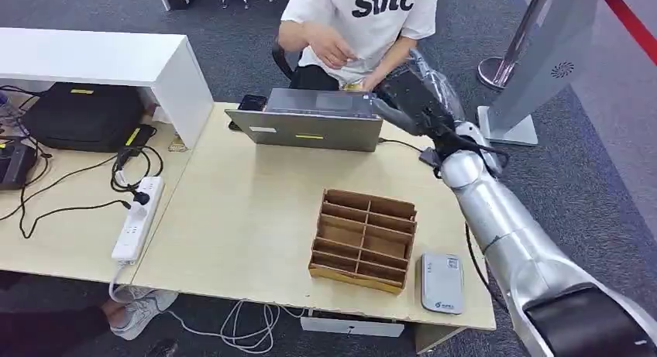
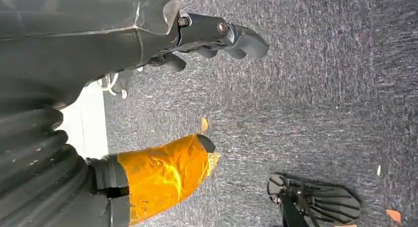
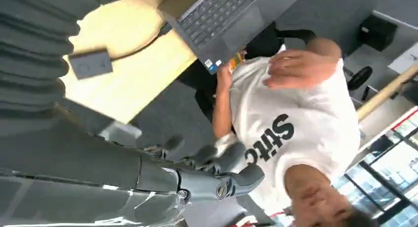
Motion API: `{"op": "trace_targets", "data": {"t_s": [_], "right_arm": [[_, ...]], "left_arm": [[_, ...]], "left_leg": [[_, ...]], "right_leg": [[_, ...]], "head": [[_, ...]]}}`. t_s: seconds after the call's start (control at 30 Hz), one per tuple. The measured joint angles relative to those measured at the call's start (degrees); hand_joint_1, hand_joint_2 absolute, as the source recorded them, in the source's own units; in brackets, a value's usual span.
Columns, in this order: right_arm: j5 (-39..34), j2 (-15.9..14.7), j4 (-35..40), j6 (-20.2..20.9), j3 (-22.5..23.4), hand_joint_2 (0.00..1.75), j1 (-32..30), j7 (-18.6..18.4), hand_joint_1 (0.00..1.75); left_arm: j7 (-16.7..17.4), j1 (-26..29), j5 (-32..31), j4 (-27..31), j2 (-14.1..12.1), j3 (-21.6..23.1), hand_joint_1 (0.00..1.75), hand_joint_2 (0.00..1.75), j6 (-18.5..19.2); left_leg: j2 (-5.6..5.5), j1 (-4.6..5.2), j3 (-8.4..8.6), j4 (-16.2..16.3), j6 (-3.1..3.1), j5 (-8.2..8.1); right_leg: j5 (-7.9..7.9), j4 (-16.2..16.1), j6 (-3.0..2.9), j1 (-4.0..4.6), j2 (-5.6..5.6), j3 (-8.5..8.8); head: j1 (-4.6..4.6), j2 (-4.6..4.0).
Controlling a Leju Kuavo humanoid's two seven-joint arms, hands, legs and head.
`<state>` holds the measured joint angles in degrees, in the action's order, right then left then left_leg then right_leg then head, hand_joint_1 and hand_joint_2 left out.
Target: Pass the card to the sensor for recognition and then transmit it.
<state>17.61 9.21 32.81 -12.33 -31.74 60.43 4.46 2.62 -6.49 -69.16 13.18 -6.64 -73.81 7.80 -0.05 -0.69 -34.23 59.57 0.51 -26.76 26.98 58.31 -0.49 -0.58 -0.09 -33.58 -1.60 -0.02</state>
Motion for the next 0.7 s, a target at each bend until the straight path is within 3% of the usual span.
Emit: {"op": "trace_targets", "data": {"t_s": [0.2,0.3,0.43,0.5,0.53,0.63,0.67,0.7], "right_arm": [[-11.14,-4.23,-1.73,2.39,8.33,1.75,-2.91,2.1,0.0],[-18.23,-7.48,-3.28,5.6,13.89,1.75,-5.79,3.76,0.0],[-27.15,-12.55,-4.22,14.33,22.11,1.75,-13.05,14.94,0.0],[-31.82,-14.7,-4.22,20.56,26.48,1.75,-17.92,19.92,0.0],[-34.22,-15.54,-4.24,23.7,28.75,0.0,-20.58,21.66,0.0],[-40.39,-16.9,-4.59,31.73,34.72,0.0,-28.48,24.64,0.0],[-41.96,-17.12,-4.94,33.87,36.49,1.75,-31.23,25.07,0.0],[-43.51,-17.32,-5.51,35.65,38.54,1.75,-33.52,25.38,0.0]], "left_arm": [[0.31,0.6,0.74,-0.02,-0.07,-0.02,0.0,1.75,-0.48],[0.44,0.73,1.22,-0.02,-0.09,-0.07,0.0,1.75,-0.79],[0.24,1.13,1.86,-0.02,-0.09,-0.24,0.0,1.75,-0.53],[-0.24,1.43,2.3,-0.02,-0.18,-0.57,0.0,1.75,-0.26],[-0.39,1.54,2.58,-0.02,-0.22,-0.76,0.0,1.75,-0.24],[-1.01,1.92,3.32,-0.02,-0.33,-1.42,0.0,1.75,-0.29],[-1.14,2.06,3.69,-0.02,-0.31,-1.68,0.0,1.75,-0.41],[-1.31,2.19,3.83,-0.02,-0.31,-1.77,0.0,1.75,-0.48]], "left_leg": [[-0.07,0.02,-0.02,0.02,-0.05,-0.03],[-0.14,0.02,0.0,0.04,-0.06,-0.03],[-0.4,0.01,-0.02,0.04,-0.14,-0.09],[-0.43,0.0,-0.04,0.03,-0.2,-0.14],[-0.43,0.0,-0.04,0.03,-0.22,-0.19],[-0.42,0.0,-0.03,0.01,-0.24,-0.33],[-0.42,0.01,-0.03,0.01,-0.24,-0.34],[-0.43,0.01,-0.05,0.0,-0.26,-0.35]], "right_leg": [[-0.03,-0.07,0.05,-0.02,-0.03,0.01],[-0.04,-0.13,0.07,-0.03,-0.1,0.03],[0.0,-0.22,0.14,-0.01,-0.37,0.17],[0.06,-0.24,0.2,0.0,-0.39,0.19],[0.07,-0.25,0.2,0.0,-0.4,0.2],[0.15,-0.29,0.24,0.0,-0.39,0.21],[0.2,-0.29,0.29,0.0,-0.39,0.21],[0.24,-0.28,0.33,0.0,-0.4,0.21]], "head": [[-0.02,0.0],[-0.02,0.0],[-0.04,0.0],[-0.02,0.0],[-0.02,0.0],[-0.04,0.0],[-0.02,0.0],[-0.04,0.0]]}}
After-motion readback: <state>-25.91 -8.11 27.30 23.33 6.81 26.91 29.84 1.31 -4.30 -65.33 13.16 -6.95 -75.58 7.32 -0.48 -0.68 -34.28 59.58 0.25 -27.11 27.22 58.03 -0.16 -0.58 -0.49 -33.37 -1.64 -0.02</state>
